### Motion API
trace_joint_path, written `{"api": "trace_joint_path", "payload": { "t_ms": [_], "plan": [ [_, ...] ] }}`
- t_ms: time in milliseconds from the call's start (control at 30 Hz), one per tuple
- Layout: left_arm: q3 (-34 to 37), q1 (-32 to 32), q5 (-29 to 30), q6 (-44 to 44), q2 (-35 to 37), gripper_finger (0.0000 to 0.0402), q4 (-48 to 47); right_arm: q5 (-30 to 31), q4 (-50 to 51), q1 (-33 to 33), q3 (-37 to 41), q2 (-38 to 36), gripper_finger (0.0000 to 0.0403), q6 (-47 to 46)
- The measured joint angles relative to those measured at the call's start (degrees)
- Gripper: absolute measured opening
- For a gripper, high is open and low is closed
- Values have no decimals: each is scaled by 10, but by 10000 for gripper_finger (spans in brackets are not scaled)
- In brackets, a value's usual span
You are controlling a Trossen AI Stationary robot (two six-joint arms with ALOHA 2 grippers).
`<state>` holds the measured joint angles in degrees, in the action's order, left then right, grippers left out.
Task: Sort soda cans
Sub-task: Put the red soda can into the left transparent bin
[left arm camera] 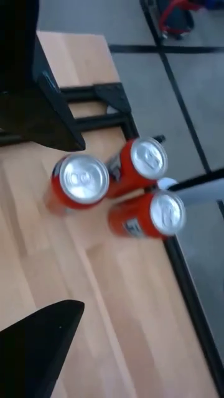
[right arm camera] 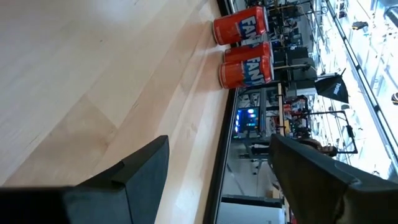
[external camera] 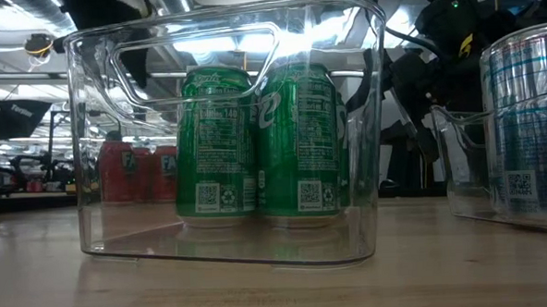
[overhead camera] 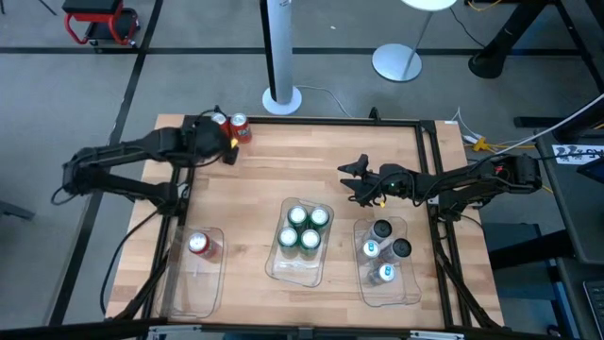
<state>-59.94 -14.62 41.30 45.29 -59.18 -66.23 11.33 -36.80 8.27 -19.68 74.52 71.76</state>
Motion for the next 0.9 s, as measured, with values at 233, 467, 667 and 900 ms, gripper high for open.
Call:
{"api": "trace_joint_path", "payload": {
  "t_ms": [233, 467, 667, 900],
  "plan": [
    [0, -101, -60, -50, -26, 396, 5, 0, 0, 0, 0, 0, 278, -6],
    [4, -192, -161, -126, -53, 396, 63, 0, 7, 0, 0, 0, 278, -7],
    [5, -252, -173, -151, -85, 396, 51, 0, 10, 0, 0, 0, 278, -9],
    [5, -286, -203, -179, -116, 396, 44, 0, 11, 0, 0, 0, 278, -10]
  ]
}}
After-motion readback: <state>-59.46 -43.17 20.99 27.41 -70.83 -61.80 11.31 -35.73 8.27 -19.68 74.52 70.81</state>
